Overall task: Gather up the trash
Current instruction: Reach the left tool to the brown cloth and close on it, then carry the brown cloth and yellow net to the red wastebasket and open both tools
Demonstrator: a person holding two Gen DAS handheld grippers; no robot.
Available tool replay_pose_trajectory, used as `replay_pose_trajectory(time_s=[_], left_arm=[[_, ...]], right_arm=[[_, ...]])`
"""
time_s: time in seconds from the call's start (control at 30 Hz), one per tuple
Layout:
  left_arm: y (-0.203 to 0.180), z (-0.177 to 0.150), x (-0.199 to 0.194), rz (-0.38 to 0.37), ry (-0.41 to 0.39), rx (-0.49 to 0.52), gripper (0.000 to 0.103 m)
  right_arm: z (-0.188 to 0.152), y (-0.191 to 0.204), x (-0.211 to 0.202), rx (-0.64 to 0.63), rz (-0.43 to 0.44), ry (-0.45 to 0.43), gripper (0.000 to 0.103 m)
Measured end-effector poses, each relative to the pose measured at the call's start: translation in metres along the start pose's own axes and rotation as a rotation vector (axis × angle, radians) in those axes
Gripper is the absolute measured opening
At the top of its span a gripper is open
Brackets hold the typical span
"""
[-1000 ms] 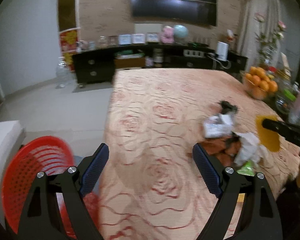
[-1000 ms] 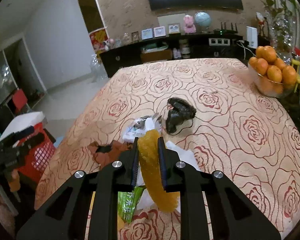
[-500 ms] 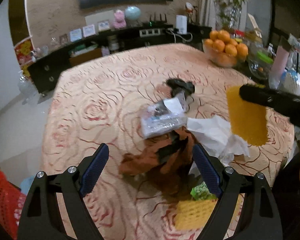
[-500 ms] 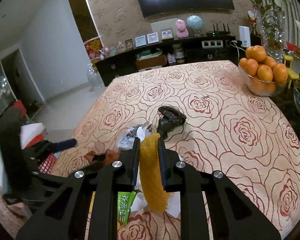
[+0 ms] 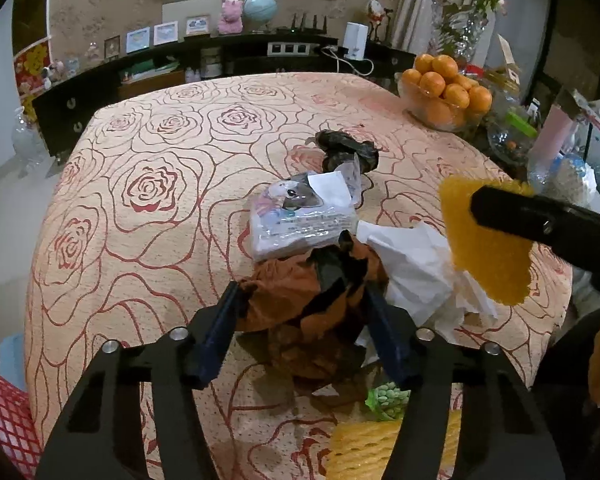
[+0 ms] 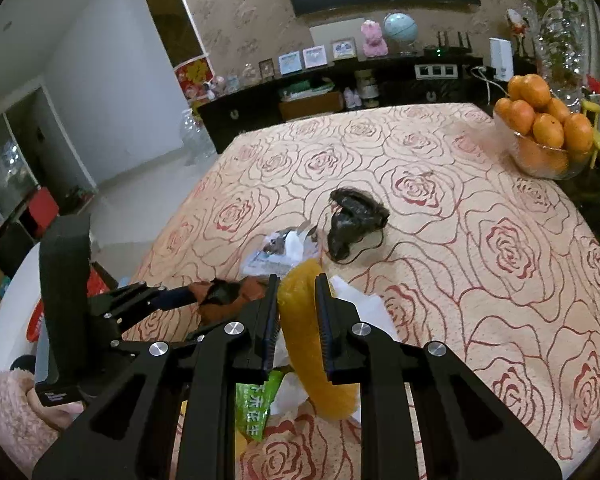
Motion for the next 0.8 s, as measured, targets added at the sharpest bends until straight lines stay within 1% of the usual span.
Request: replay_pose_trajectory(time_s=[0.07,0.13,0.17,0.2,0.27,0.3,0.37,0.43,0.47,0.6,0.7,0.8], left_arm=[[0.002,-0.001,-0.001,-0.011,-0.003,-0.017,0.054],[0.007,-0.002,-0.004,-0.024,-0.009,-0.041,0.053],[0.01,-0.003,-0.006,-0.029,-0.013,-0.056,0.052],[0.012,-0.003,-0.008,-0.028,-0.017,-0.066,0.052],[0.019,-0.003,-0.016,-0.018,-0.031,-0.088,0.052],[0.023,-0.003,-0.021,-0.014,-0.042,-0.098,0.052],[0.028,-0.003,-0.029,-0.002,-0.057,-0.109,0.052],[0.036,-0.004,-0.037,0.012,-0.072,-0.121,0.052],[0.04,-0.005,-0.041,0.018,-0.078,-0.13,0.052],[0.054,-0.007,-0.049,0.034,-0.088,-0.166,0.052],[0.063,-0.009,-0.056,0.048,-0.098,-0.183,0.052],[0.07,-0.011,-0.061,0.053,-0.106,-0.199,0.052]], right_arm=[[-0.002,0.001,0.003,-0.002,-0.004,0.016,0.021],[-0.004,0.001,0.007,-0.001,-0.008,0.034,0.028],[-0.006,0.0,0.008,0.0,-0.011,0.042,0.035],[-0.006,0.001,0.009,-0.001,-0.015,0.045,0.045],[-0.008,0.002,0.01,-0.011,-0.026,0.047,0.056],[-0.01,0.004,0.011,-0.024,-0.034,0.047,0.059],[-0.012,0.006,0.012,-0.043,-0.04,0.052,0.061],[-0.015,0.009,0.014,-0.062,-0.048,0.062,0.065],[-0.016,0.009,0.015,-0.067,-0.047,0.07,0.068],[-0.02,0.01,0.014,-0.086,-0.039,0.082,0.073],[-0.021,0.004,0.01,-0.084,-0.053,0.076,0.075],[-0.02,-0.008,0.006,-0.056,-0.066,0.074,0.076]])
Point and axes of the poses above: each gripper's, at about its wrist camera, not at the fingertips, and x roughly the way its jaws point, y to its left, z to its top, the point moved 2 cm from there along x, roughly the way its jaws point, and after that the axes turned 5 degrees about x, right-handed, at the moved point
